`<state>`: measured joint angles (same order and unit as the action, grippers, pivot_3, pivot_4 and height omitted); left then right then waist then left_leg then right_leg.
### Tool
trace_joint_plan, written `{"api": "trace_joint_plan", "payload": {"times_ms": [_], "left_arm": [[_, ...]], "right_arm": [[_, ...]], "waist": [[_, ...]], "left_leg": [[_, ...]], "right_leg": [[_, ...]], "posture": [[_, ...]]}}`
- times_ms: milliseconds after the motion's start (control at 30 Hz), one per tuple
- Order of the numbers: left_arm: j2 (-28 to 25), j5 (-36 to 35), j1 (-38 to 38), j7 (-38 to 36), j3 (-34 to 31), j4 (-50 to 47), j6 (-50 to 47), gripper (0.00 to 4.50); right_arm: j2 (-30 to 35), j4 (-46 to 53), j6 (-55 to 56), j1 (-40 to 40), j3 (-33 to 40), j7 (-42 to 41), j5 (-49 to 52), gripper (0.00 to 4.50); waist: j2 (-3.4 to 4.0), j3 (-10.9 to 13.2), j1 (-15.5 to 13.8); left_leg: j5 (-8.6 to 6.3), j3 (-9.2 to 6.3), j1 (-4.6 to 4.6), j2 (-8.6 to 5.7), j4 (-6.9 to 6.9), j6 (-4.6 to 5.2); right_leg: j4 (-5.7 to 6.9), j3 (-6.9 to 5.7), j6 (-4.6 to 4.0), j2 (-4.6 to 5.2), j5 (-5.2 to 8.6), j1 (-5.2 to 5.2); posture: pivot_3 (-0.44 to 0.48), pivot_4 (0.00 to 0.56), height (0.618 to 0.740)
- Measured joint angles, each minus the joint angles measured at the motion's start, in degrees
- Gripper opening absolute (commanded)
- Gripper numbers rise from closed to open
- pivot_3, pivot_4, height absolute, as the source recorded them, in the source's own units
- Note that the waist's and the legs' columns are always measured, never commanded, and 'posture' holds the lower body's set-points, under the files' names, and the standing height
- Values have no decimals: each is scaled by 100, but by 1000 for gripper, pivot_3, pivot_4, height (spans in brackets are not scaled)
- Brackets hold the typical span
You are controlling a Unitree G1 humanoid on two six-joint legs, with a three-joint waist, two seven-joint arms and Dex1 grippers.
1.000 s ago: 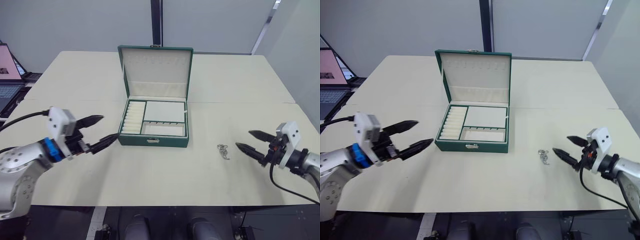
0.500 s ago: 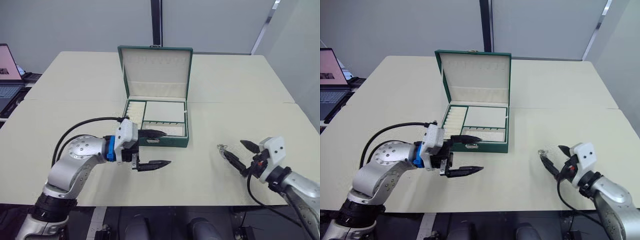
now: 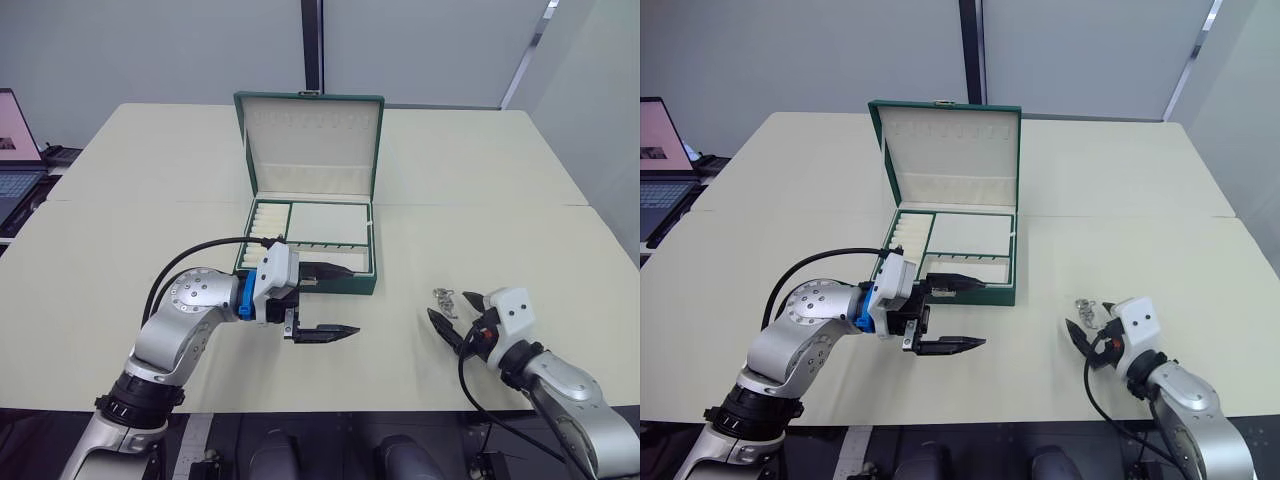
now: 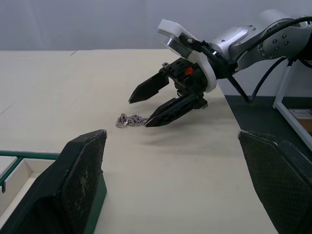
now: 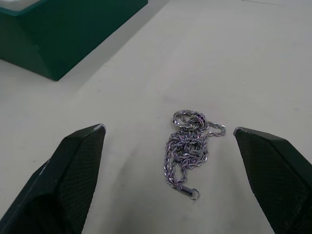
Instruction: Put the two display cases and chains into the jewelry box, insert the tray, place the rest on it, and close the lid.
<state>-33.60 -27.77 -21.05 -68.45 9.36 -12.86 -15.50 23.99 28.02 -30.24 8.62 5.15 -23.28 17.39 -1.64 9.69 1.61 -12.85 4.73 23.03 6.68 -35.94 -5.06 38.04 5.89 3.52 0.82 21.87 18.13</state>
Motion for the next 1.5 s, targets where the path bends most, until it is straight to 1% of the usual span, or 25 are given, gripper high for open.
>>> {"api": "trace_joint_plan", "payload": {"times_ms": [200,467,667,933,1033,1133,1233,1500], "left_arm": [[133,94,5,27,41,5,87,4500],[212,192,85,34,47,7,124,4500],[235,232,86,49,47,6,123,4500],[236,261,85,57,47,6,123,4500],[240,312,78,80,47,7,133,4500],[251,344,70,133,47,25,152,4500],[252,349,48,146,47,34,176,4500],[251,359,18,160,47,153,209,4500]], "right_arm": [[-107,-336,-10,-176,-163,256,-282,4484],[-183,-292,-327,-283,-250,428,-293,4484],[-189,-287,-417,-298,-421,498,-479,4484],[-259,-408,-612,-428,-429,588,-508,4484],[-271,-478,-598,-418,-443,587,-539,3877],[-267,-570,-484,-407,-424,582,-592,2889],[-278,-585,-378,-358,-467,566,-601,2186],[-289,-675,-284,-359,-454,531,-613,887]], "waist": [[0,0,-3],[-6,-17,4],[-14,-49,8],[-40,-98,9],[-48,-110,9],[-58,-126,9],[-61,-137,5],[-69,-152,5]], "left_leg": [[0,0,0,0,-1,0],[0,-1,-2,1,-2,0],[0,-2,-4,2,-1,1],[-1,-4,-11,2,-6,2],[-1,-5,-11,2,-6,2],[-1,-7,-12,3,-4,2],[-2,-7,-11,3,-3,2],[-3,-10,-13,3,-3,4]], "right_leg": [[0,0,0,0,0,0],[3,-1,0,0,0,-2],[3,-1,0,-2,0,-3],[4,-1,0,-2,0,-15],[3,-1,0,-2,0,-15],[2,-3,0,-4,0,-16],[-1,-3,0,-4,0,-17],[-2,-6,0,-4,0,-22]], "posture": [[0,150,740],[0,150,740],[0,150,740],[0,150,740],[0,150,740],[0,150,740],[0,150,740],[0,150,740]]}}
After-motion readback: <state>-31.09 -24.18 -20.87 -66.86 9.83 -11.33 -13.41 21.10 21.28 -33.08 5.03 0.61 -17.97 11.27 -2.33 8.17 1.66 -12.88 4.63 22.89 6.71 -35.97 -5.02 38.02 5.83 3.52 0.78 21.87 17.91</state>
